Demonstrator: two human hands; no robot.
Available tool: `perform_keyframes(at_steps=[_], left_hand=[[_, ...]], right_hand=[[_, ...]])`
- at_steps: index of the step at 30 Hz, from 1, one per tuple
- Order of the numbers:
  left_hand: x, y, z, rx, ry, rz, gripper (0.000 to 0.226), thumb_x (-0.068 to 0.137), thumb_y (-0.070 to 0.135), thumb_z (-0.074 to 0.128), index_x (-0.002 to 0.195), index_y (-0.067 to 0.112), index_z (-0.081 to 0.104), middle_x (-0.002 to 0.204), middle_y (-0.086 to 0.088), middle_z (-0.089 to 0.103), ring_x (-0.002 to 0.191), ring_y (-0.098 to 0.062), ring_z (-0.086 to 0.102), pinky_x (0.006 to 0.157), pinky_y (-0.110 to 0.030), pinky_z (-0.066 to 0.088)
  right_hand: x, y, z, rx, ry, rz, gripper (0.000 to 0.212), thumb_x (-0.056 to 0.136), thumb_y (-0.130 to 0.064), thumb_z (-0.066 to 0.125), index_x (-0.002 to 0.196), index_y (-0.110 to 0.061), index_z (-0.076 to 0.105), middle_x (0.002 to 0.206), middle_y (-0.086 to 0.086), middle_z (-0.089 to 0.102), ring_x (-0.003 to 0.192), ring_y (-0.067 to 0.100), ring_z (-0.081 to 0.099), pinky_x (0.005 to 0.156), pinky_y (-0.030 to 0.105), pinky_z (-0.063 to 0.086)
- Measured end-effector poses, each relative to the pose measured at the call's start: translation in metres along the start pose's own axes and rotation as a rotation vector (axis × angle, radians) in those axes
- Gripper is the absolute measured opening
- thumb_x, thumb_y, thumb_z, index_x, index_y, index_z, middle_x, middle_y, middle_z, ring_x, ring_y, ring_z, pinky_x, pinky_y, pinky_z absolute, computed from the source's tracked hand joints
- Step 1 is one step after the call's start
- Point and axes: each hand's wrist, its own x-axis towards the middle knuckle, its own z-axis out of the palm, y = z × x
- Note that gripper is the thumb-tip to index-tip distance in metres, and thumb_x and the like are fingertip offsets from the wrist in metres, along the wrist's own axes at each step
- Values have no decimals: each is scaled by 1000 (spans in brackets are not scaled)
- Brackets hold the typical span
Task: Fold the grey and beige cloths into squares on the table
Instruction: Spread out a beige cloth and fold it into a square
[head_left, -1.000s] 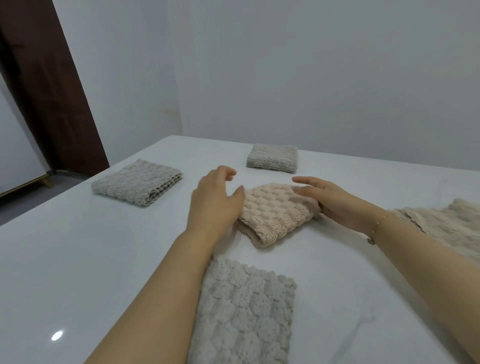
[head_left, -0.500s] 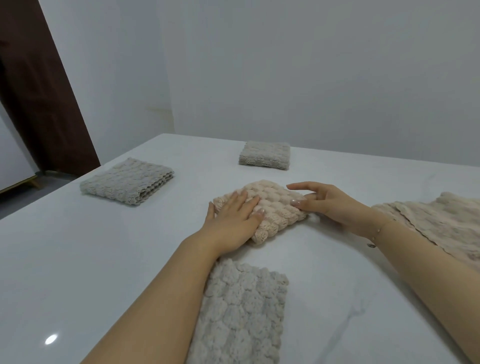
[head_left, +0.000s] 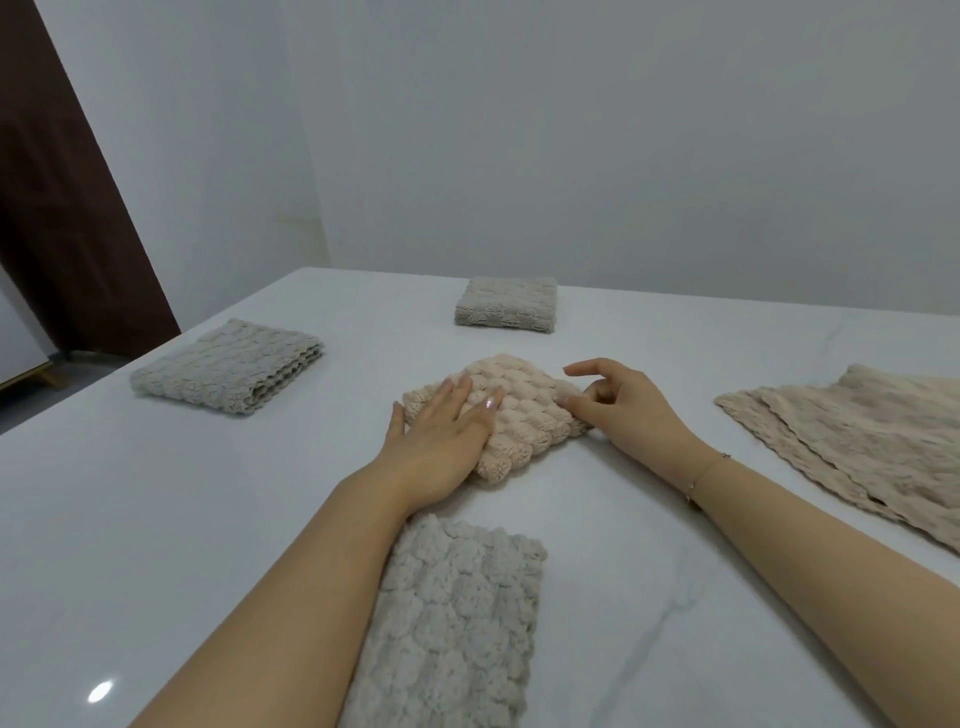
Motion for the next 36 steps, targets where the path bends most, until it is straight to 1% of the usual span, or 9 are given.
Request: perform_keyframes(at_steps=[10, 14, 18, 23, 27, 30, 32, 34, 36], left_hand=[[0, 0, 0, 49, 4, 14, 57, 95, 59, 26, 146, 49, 4, 159, 13, -13, 143, -3, -17, 113, -51, -17], [-3, 0, -4, -31, 52, 18, 54, 95, 56, 33, 146, 46, 19, 160, 13, 0, 145, -3, -8, 114, -51, -14], [-6, 4, -14, -86, 211, 1, 50, 98, 52, 27, 145, 39, 28, 160, 11, 6, 145, -3, -5, 114, -45, -15], [-11, 7, -7, 100, 51, -70, 74, 91, 67, 16, 151, 29, -3, 159, 5, -15, 145, -9, -17, 114, -48, -14], [-5, 4, -7, 122, -58, -113, 85, 88, 71, 26, 150, 28, -12, 157, 3, -23, 144, -11, -20, 115, -53, -11], [-4, 3, -10, 112, -81, -107, 87, 86, 71, 30, 150, 29, -12, 157, 4, -23, 144, -11, -20, 115, -54, -10], [-6, 1, -13, 81, -68, -95, 88, 84, 73, 34, 151, 31, -5, 159, 5, -17, 146, -11, -14, 116, -53, -6], [-7, -1, -18, -16, 68, -103, 81, 82, 71, 44, 149, 33, 19, 160, 5, 8, 146, -15, 9, 117, -49, 10], [-6, -7, -24, -156, 308, -163, 61, 85, 61, 51, 137, 29, 44, 147, 2, 41, 133, -20, 38, 109, -43, 30]], right_hand=[[3, 5, 1, -148, 40, -8, 22, 86, -20, 66, 108, -21, 62, 80, -4, 55, 64, 7, 46, 73, 26, 39], [-7, -3, 2, -222, 115, -157, 22, 90, -12, 58, 110, -20, 63, 116, -3, 49, 96, 12, 54, 95, 26, 39], [-13, -18, 7, -342, 51, -346, 24, 97, -21, 48, 114, -18, 65, 139, -5, 46, 124, 8, 45, 105, 25, 31], [-15, -21, 23, -612, -272, -245, 55, 100, -45, 31, 149, -22, 27, 159, -6, 14, 146, 7, 9, 117, 30, -1], [-17, -24, 15, -829, -418, -212, 59, 100, -48, 21, 153, -26, 6, 159, -12, 1, 146, 3, -2, 119, 36, -5], [-15, -26, 15, -753, -482, -148, 60, 99, -47, 27, 152, -27, 7, 159, -14, 1, 146, 4, -2, 119, 35, -4], [-10, -32, 10, -486, -525, -40, 54, 100, -38, 37, 151, -24, 21, 158, -13, 13, 144, 2, 9, 118, 26, 4], [-4, -44, -6, -137, -492, 48, 40, 100, -27, 42, 140, -19, 46, 148, -12, 38, 135, 0, 33, 113, 18, 23], [5, -53, -24, -48, -366, 71, 32, 99, -30, 43, 125, -21, 60, 132, -12, 56, 119, 5, 53, 104, 23, 38]])
